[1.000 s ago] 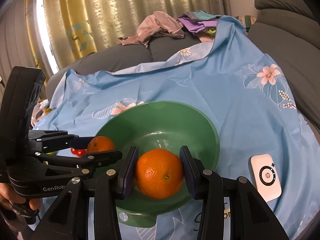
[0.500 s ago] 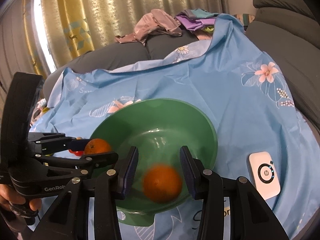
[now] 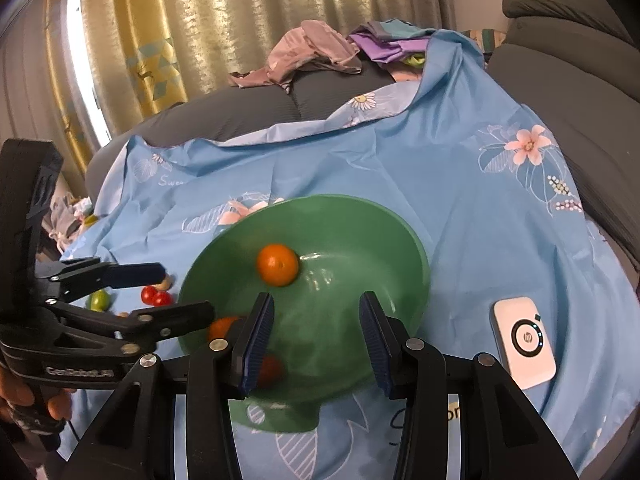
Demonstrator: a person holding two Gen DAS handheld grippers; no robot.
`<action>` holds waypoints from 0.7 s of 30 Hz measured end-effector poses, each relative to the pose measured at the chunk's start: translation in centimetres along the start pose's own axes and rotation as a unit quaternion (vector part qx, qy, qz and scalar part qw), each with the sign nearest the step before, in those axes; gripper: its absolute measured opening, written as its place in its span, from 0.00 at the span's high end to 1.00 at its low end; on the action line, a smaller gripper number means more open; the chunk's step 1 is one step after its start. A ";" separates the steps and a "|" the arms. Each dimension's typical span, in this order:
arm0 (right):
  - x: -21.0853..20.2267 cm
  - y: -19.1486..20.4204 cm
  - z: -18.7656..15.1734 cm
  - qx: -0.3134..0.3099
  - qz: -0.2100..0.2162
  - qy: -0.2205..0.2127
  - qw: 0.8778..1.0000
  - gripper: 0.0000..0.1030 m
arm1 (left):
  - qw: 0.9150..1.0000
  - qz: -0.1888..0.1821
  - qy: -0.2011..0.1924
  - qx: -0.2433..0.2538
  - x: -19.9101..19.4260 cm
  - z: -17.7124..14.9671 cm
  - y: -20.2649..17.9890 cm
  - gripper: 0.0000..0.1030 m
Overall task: Organize fruits
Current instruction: 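Drop the large orange into the bowl with the right gripper while the left drops its orange, then withdraw the right gripper from the bowl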
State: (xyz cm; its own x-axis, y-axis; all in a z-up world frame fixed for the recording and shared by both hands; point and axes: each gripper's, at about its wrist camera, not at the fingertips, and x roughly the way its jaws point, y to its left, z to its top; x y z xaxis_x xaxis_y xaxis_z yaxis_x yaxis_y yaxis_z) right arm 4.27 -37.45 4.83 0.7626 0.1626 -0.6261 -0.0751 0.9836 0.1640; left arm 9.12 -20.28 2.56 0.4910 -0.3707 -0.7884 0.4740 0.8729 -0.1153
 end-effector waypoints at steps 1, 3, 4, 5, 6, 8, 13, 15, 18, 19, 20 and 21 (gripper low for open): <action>-0.1 0.1 -0.1 0.000 0.001 0.000 1.000 0.56 | 1.000 0.001 -0.001 -0.006 -0.3 -0.3 0.3 0.18; -0.3 0.3 -0.3 0.001 0.003 0.001 1.000 0.56 | 1.000 0.002 0.000 -0.019 -0.9 -1.1 1.0 0.18; -0.4 0.3 -0.3 0.001 0.004 0.001 1.000 0.56 | 1.000 0.003 0.002 -0.027 -1.3 -1.6 1.4 0.18; -0.5 0.4 -0.3 0.002 0.006 0.002 1.000 0.56 | 0.999 0.007 0.002 -0.034 -1.6 -2.0 1.7 0.17; -0.6 0.6 -0.4 0.002 0.008 0.003 1.000 0.56 | 0.999 0.011 0.002 -0.041 -1.9 -2.4 2.0 0.17; -0.8 0.9 -0.6 0.001 0.011 0.003 1.000 0.56 | 0.999 0.016 -0.001 -0.052 -2.8 -3.4 2.6 0.17; -1.6 2.2 -0.8 -0.005 0.026 0.000 1.000 0.56 | 0.997 0.037 -0.004 -0.070 -4.5 -5.6 3.8 0.17; -1.9 2.8 -1.0 -0.012 0.031 -0.001 0.999 0.56 | 0.996 0.042 -0.002 -0.075 -5.0 -6.5 4.1 0.17; -2.3 3.9 -1.1 -0.022 0.039 -0.002 0.999 0.56 | 0.995 0.043 -0.002 -0.087 -5.9 -7.7 4.7 0.17; -2.4 4.3 -1.1 -0.026 0.041 -0.002 0.999 0.56 | 0.995 0.044 -0.003 -0.091 -6.2 -8.0 4.9 0.17; -2.6 4.7 -1.2 -0.030 0.044 -0.003 0.999 0.56 | 0.995 0.045 -0.004 -0.093 -6.5 -8.3 5.0 0.17; -2.8 5.2 -1.2 -0.035 0.047 -0.003 0.998 0.56 | 0.994 0.047 -0.005 -0.096 -6.8 -8.6 5.2 0.17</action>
State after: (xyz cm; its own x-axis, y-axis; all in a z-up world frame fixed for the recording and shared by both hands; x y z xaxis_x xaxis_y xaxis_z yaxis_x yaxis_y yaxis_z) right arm 0.99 -32.66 6.51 0.7539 0.2547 -0.6057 -0.1910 0.9669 0.1690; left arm 1.98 -10.45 2.16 0.5348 -0.2873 -0.7946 0.2780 0.9479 -0.1556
